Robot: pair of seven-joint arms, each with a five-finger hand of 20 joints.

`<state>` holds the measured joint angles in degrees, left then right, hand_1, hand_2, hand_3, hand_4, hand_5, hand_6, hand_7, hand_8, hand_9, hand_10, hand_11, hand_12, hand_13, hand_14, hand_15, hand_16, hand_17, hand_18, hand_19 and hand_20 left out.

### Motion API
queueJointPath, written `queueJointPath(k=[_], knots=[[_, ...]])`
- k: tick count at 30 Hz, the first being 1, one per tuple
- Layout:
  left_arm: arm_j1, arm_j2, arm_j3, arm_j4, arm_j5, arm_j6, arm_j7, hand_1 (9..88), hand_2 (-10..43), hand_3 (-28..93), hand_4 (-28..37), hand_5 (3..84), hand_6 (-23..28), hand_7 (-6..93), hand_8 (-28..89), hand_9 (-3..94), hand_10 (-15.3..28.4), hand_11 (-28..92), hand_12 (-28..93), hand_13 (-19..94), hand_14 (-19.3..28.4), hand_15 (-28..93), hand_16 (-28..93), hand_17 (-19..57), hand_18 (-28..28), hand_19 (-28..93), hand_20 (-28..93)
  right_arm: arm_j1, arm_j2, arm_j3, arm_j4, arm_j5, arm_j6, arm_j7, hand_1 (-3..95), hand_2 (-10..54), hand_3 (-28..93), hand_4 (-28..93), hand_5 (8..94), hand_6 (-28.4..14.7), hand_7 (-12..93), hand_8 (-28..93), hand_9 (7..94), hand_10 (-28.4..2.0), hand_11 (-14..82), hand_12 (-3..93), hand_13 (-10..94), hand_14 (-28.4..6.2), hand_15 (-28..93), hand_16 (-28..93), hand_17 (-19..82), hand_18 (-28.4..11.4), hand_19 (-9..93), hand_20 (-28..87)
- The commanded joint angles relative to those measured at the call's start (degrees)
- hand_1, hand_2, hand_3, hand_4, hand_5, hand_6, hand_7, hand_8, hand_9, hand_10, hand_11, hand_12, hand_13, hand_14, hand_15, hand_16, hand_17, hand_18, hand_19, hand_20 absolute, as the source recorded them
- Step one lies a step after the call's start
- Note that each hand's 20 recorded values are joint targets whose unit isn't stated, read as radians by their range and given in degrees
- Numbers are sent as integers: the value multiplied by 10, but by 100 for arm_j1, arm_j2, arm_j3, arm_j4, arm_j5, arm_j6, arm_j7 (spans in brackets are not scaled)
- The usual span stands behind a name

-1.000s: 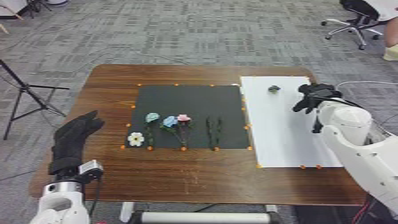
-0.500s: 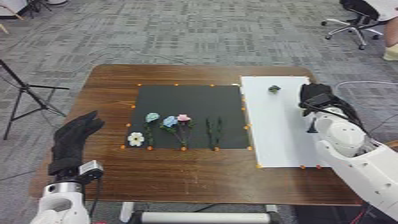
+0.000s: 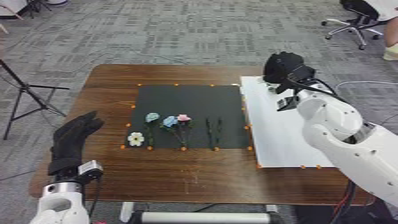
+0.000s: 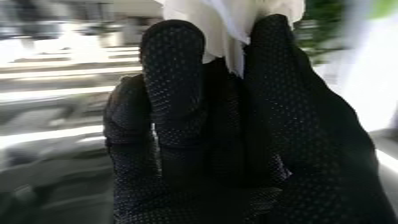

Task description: Arrange flowers

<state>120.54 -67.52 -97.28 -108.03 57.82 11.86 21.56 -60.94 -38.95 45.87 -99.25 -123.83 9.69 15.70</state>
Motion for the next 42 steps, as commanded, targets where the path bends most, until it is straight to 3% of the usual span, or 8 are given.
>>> queueJointPath(k=[1,11,27,42], knots=[[-17,-26,32,-9,5,-11,-7,258,-39,718,-229,530,12,168,-77,553,139,223,148,470,174,180,22,107,114,67,210,290,-656,-1001,229,-63,-263,-600,621,-68,520,-163,785,10,153,74,833,-116,82,263,767,-90,458,334,378,-215,734,578],[-67,3,52,26,15,-73,-52,256,-41,721,-228,531,12,169,-77,552,140,223,148,471,175,181,22,107,114,66,210,523,-1079,-1553,438,-166,-418,-744,623,-60,512,-166,777,14,163,58,816,-107,65,260,760,-87,459,336,373,-210,730,578],[-109,-2,82,58,28,-140,-64,257,-42,721,-229,530,12,168,-77,553,140,222,147,471,174,180,22,107,114,66,209,598,-1474,-1580,765,-306,-166,-811,618,-60,519,-170,773,17,175,48,812,-104,63,249,758,-88,459,335,372,-208,728,580],[-131,-34,84,79,15,-119,-30,257,-42,720,-229,529,12,167,-76,553,139,222,148,471,174,180,22,107,114,66,209,470,-1403,-1257,1068,-689,-681,-951,614,-53,521,-182,761,23,179,35,778,-96,57,228,730,-90,446,334,357,-198,700,573]])
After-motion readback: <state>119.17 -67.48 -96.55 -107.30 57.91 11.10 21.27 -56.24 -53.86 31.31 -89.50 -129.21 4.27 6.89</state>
